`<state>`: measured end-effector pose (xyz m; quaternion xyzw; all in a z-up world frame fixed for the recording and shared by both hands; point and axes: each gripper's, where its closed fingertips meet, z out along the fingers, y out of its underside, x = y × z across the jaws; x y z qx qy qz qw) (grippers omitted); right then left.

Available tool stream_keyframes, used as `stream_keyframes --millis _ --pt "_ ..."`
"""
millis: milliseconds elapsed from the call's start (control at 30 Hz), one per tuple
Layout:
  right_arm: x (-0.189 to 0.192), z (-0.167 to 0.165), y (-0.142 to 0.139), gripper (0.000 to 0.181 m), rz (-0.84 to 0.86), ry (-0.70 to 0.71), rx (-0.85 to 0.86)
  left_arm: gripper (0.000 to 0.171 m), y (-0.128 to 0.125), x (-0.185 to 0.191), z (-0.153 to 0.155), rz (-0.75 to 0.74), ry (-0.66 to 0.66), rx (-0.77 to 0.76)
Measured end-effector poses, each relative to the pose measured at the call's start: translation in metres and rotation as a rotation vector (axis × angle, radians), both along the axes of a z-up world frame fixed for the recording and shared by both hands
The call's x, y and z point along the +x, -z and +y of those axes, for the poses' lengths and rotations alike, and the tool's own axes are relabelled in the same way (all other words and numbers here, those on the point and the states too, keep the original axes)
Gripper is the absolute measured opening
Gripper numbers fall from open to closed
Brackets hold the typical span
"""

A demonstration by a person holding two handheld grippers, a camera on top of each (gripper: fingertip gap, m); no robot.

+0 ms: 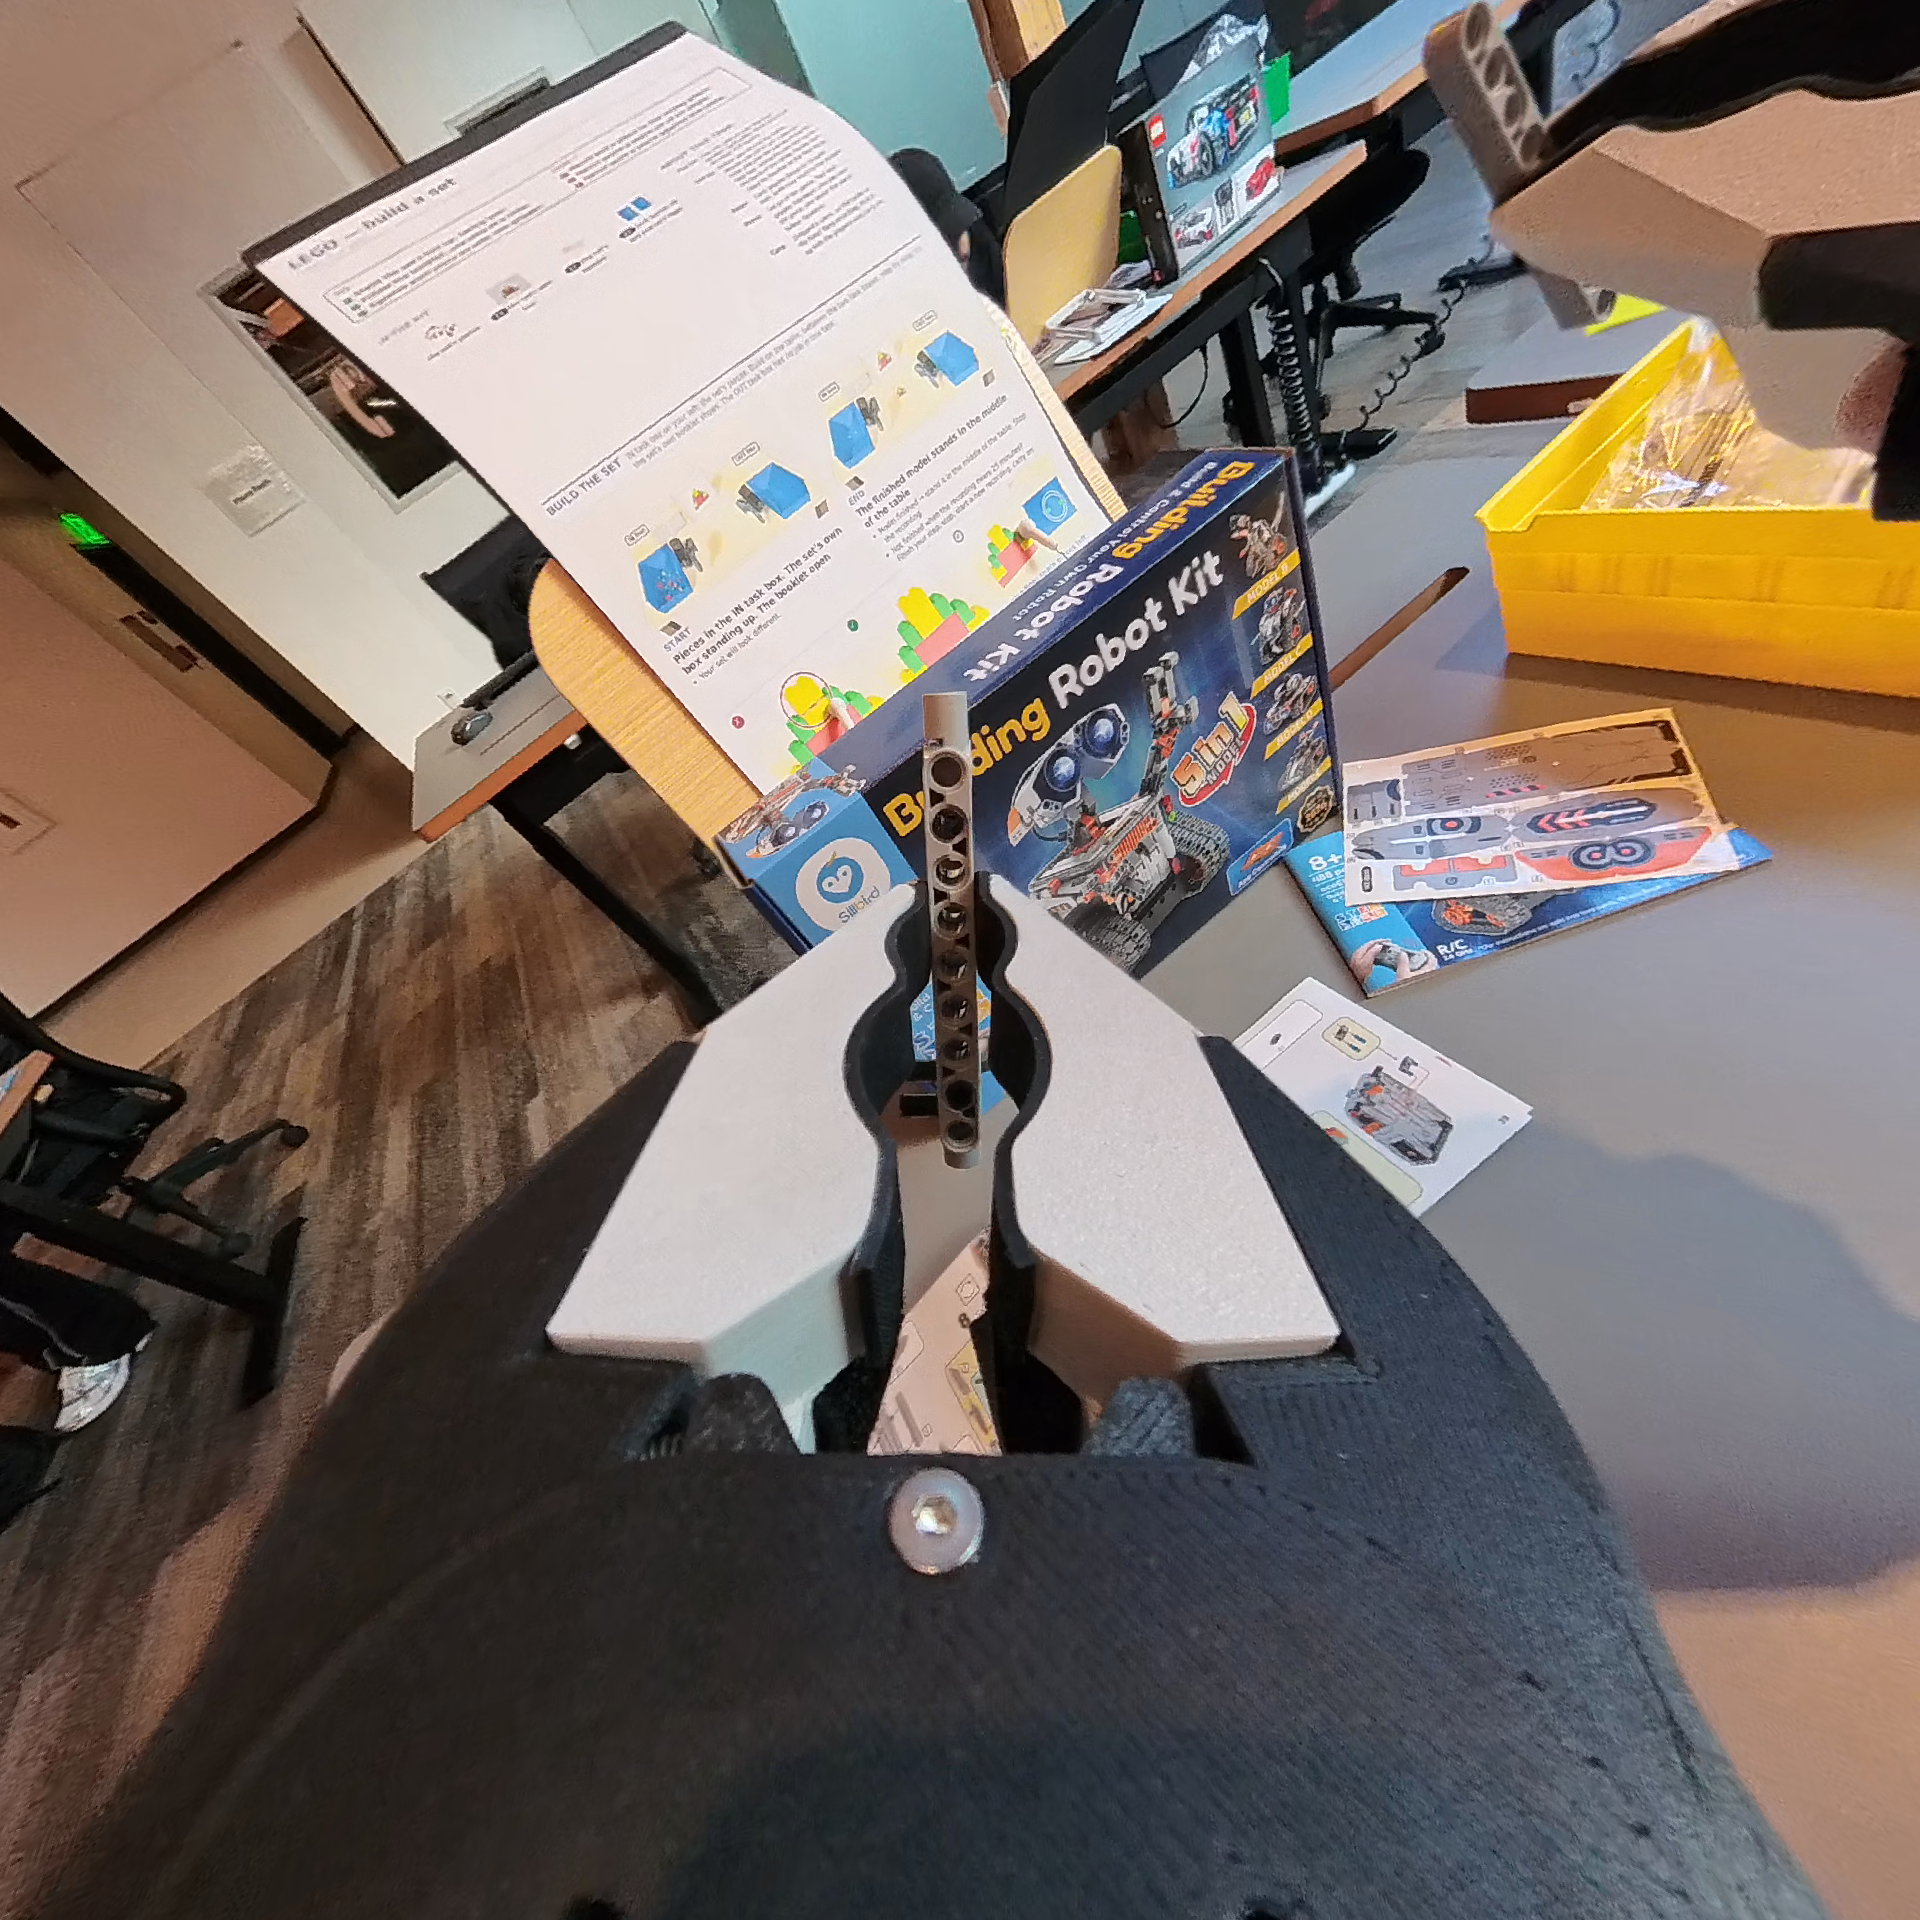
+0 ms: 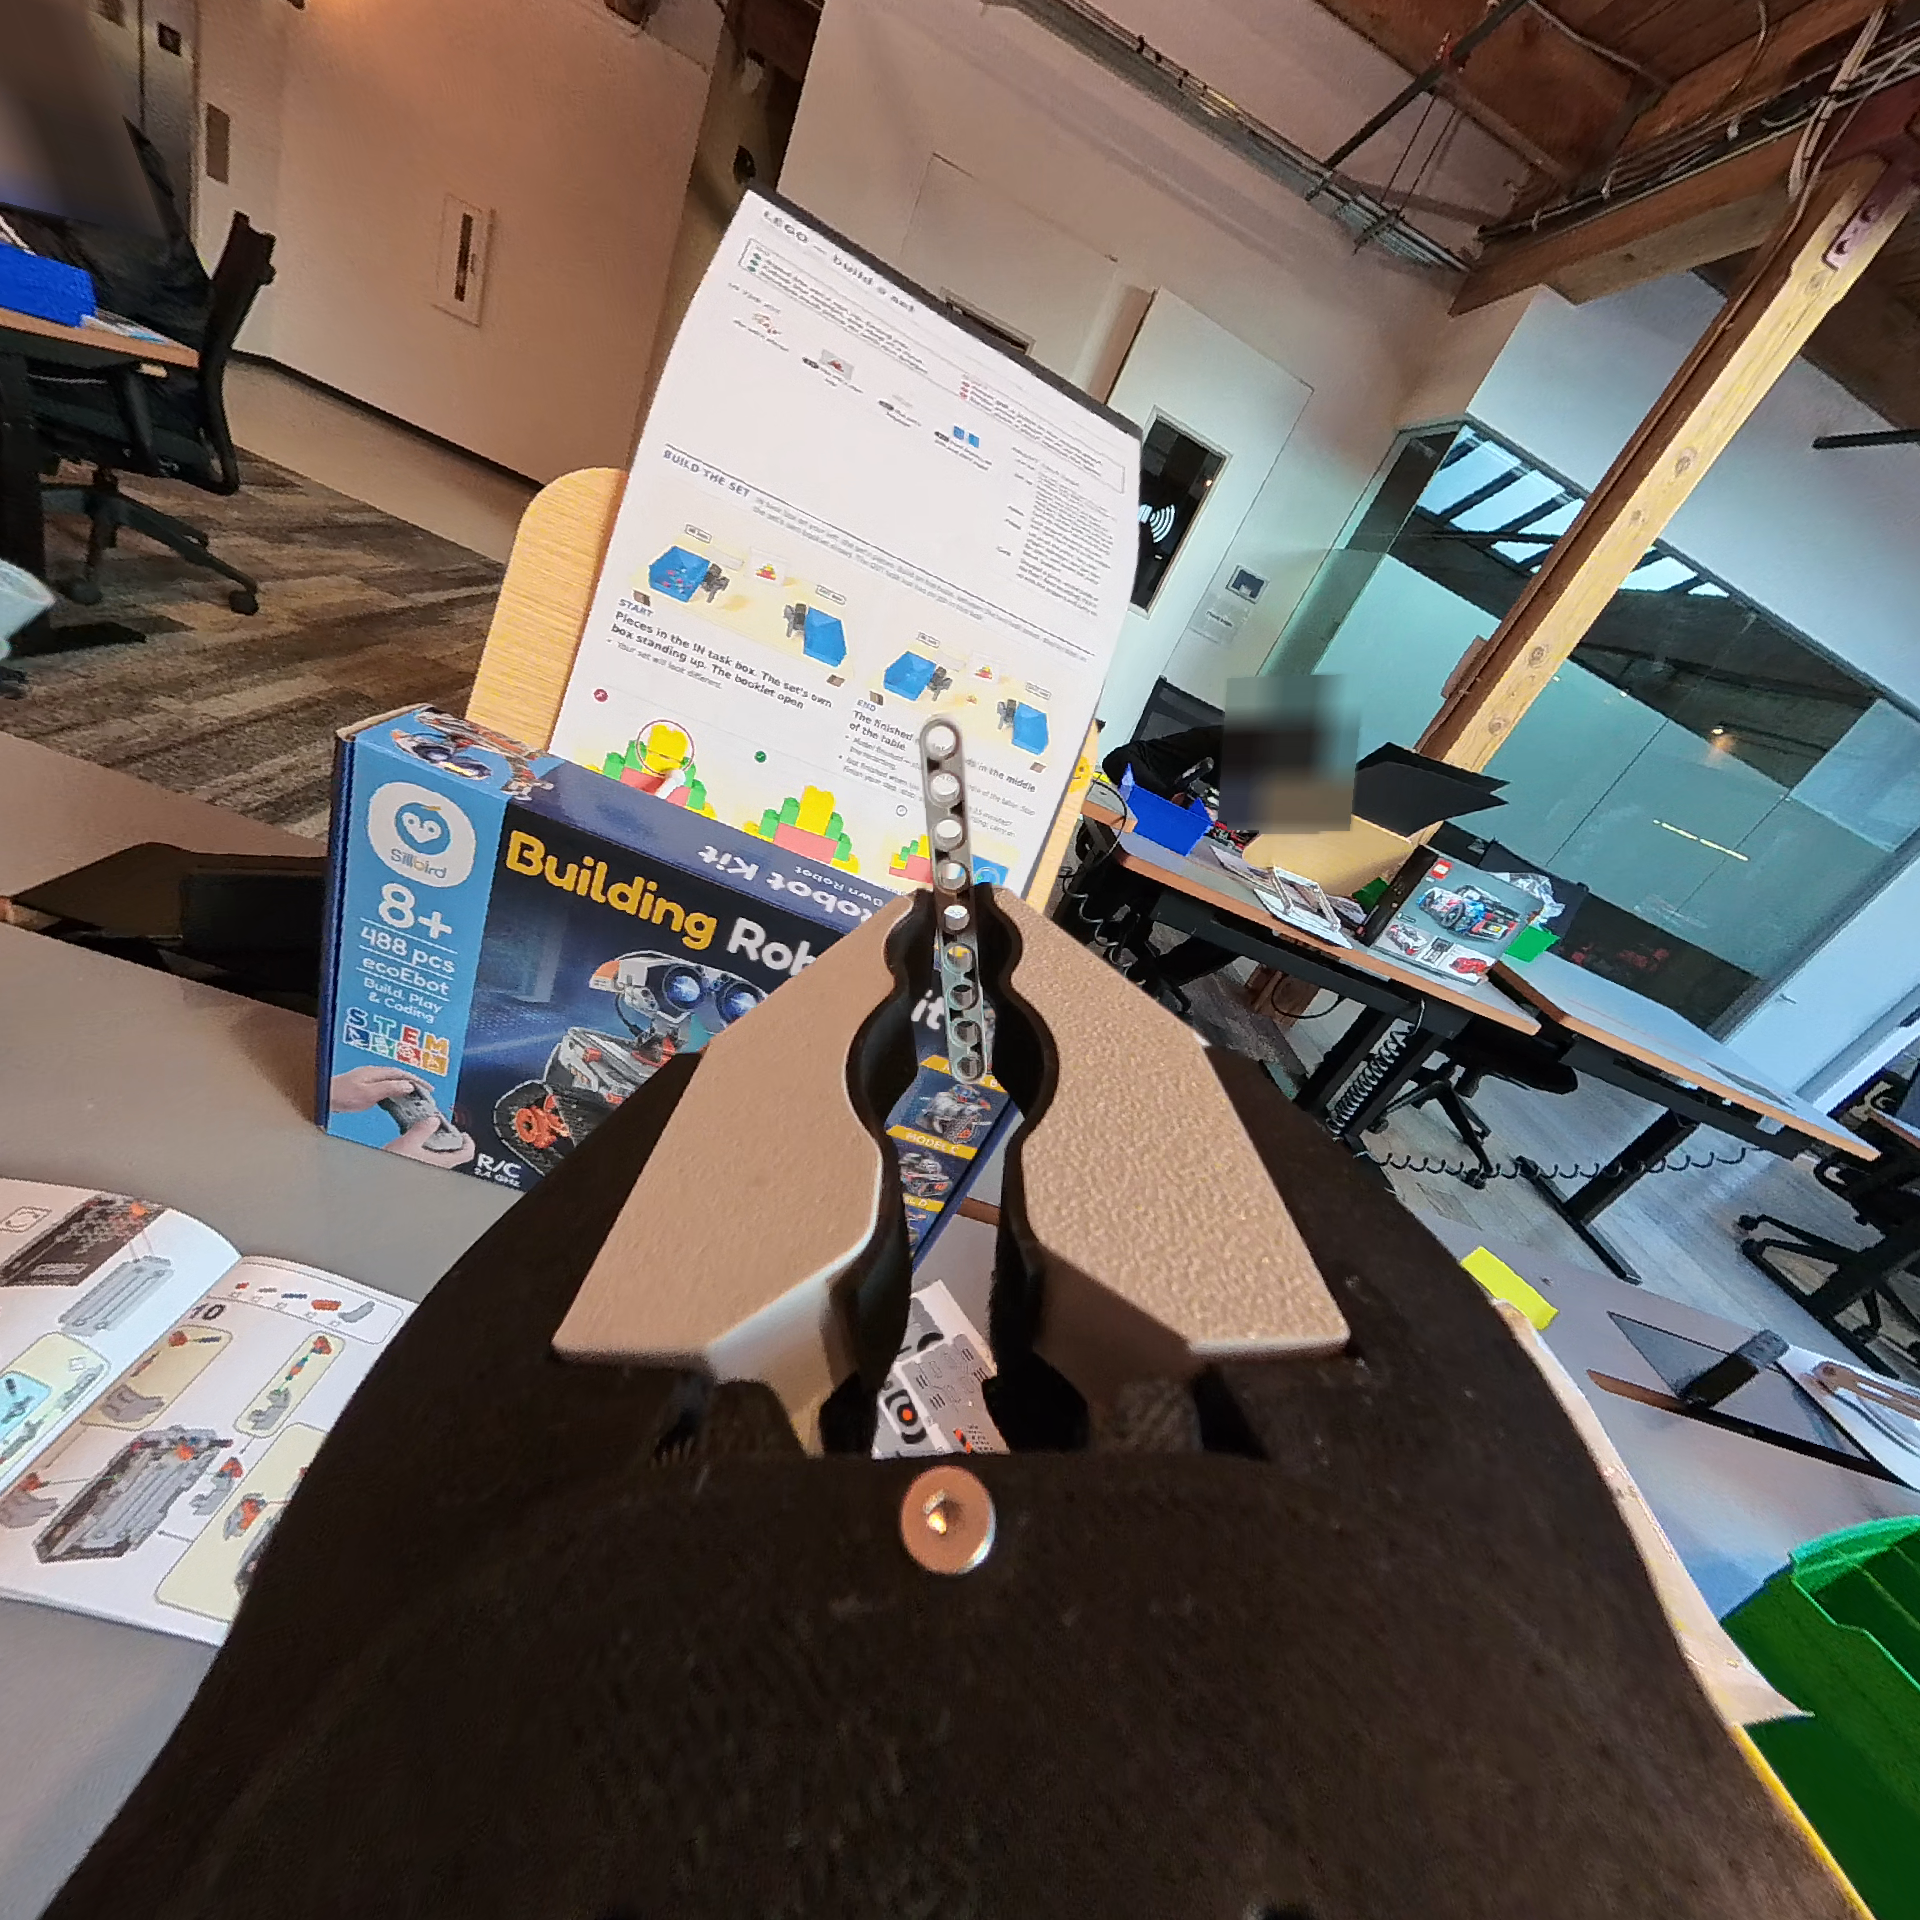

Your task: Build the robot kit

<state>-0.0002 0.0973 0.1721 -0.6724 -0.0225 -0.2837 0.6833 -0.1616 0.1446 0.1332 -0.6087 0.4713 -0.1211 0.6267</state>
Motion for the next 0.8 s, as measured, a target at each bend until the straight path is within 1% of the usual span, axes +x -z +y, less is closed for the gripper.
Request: stream_keyframes --millis 100,400,567,800 --pt "-0.005 0.004 0.003 0.006 -0.001 -0.014 -0.012 0.005 0.003 0.003 0.001 0.032 -0.037 0.031" --pt "-0.02 0.015 0.015 0.006 -0.007 -0.059 -0.049 0.005 0.014 0.024 -0.004 0.083 -0.048 0.064" --pt "-0.021 0.022 0.023 0.006 -0.002 -0.069 -0.075 0.004 0.015 0.024 0.004 0.094 -0.123 0.114" --pt "-0.02 0.035 0.039 0.006 -0.007 -0.064 -0.122 0.004 0.011 0.02 0.009 0.096 -0.169 0.154"
